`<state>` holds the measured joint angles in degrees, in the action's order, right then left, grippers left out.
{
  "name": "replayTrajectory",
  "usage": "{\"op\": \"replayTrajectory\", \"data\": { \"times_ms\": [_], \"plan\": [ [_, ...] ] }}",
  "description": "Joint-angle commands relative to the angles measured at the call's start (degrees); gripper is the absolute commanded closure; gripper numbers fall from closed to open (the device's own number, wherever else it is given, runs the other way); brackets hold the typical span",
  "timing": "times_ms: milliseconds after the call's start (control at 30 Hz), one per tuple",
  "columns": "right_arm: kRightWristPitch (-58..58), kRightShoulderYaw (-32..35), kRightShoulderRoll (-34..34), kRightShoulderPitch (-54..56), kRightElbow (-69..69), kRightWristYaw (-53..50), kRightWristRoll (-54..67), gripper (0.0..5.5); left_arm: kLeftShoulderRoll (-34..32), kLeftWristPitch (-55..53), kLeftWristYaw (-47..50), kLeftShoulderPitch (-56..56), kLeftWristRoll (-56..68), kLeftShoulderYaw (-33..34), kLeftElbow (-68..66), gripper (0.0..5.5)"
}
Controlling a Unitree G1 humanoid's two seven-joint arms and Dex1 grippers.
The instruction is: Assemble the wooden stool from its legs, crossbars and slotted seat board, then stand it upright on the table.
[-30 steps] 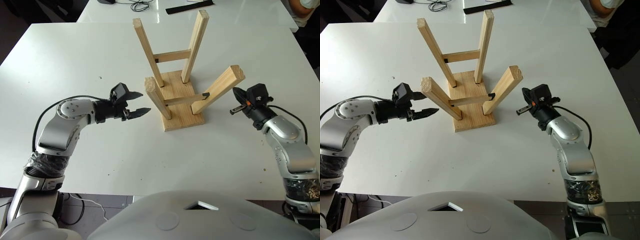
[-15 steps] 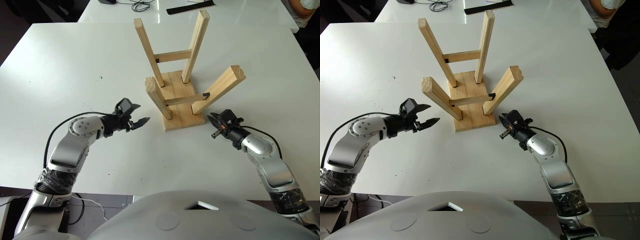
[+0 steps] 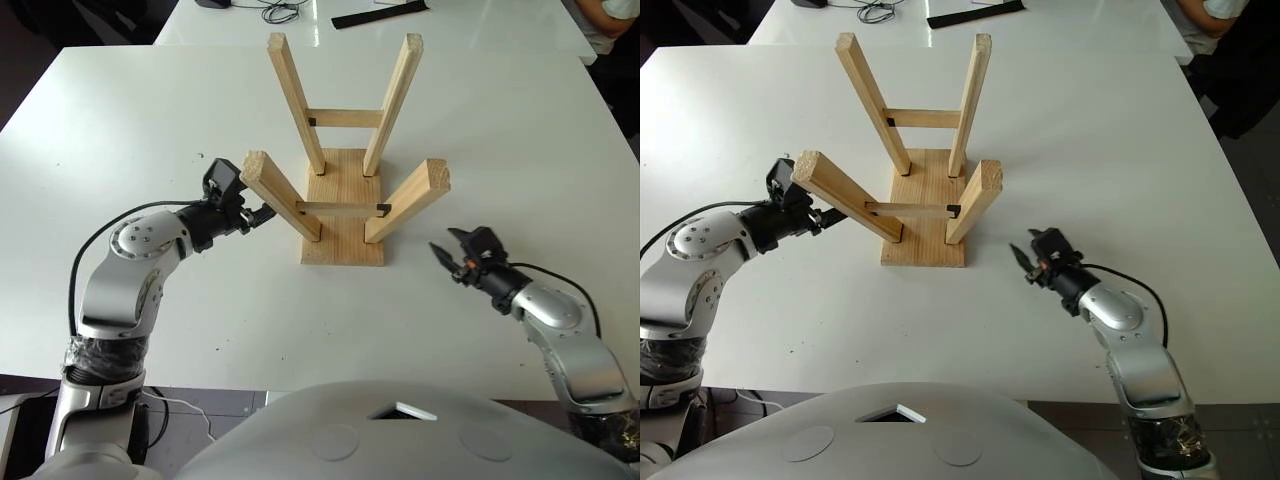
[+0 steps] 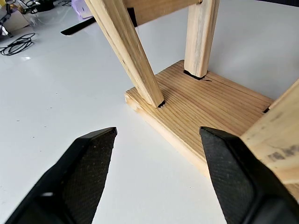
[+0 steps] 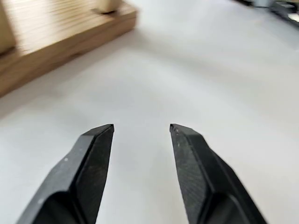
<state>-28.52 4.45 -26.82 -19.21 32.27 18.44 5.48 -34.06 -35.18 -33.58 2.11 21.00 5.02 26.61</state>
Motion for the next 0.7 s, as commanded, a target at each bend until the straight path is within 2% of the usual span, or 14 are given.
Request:
{"op": "replayTrajectory", "data": {
  "times_ms": [33, 167, 267, 300, 400, 467, 533, 633, 700],
  "plan": [
    [-6.11, 5.11, 9.10, 2.75, 10.37, -10.53, 0.65, 3.26, 4.59, -4.07, 7.36, 3.28, 1.23, 3.03, 6.55, 2.03],
    [-10.26, 2.56, 16.28, 4.95, 16.10, -17.42, -0.30, 2.65, 12.07, -4.84, 17.34, 2.27, -0.39, 4.31, 9.69, 1.39],
    [-11.65, 2.07, 18.17, 6.02, 17.28, -19.76, -1.20, 2.26, 15.21, -2.86, 22.29, 2.76, -3.13, 4.10, 9.65, 1.10],
    [-12.24, 2.79, 18.24, 6.25, 17.67, -20.01, -1.25, 2.09, 15.45, -1.92, 22.64, 3.62, -3.74, 4.09, 9.77, 1.10],
    [-13.95, 7.21, 17.16, 7.76, 18.30, -21.64, -3.01, 2.09, 14.19, 2.17, 22.54, 6.14, -6.59, 4.69, 9.16, 1.10],
    [-15.63, 7.84, 16.90, 9.18, 18.65, -23.10, -4.68, 2.09, 13.34, 4.03, 22.29, 6.62, -8.23, 4.65, 8.40, 1.10],
    [-18.19, 2.84, 17.52, 10.85, 19.27, -23.79, -6.16, 2.09, 12.87, 5.07, 21.37, 6.95, -9.56, 1.99, 9.08, 1.10],
    [-22.99, -13.79, 22.13, 17.06, 19.73, -23.49, -5.39, 2.09, 13.71, 3.48, 20.50, 6.94, -10.81, -5.55, 12.24, 1.10],
    [-25.17, -21.50, 24.60, 20.01, 19.46, -22.97, -4.61, 2.09, 14.32, 1.81, 20.38, 5.19, -10.93, -9.26, 13.44, 1.10]
  ]
}}
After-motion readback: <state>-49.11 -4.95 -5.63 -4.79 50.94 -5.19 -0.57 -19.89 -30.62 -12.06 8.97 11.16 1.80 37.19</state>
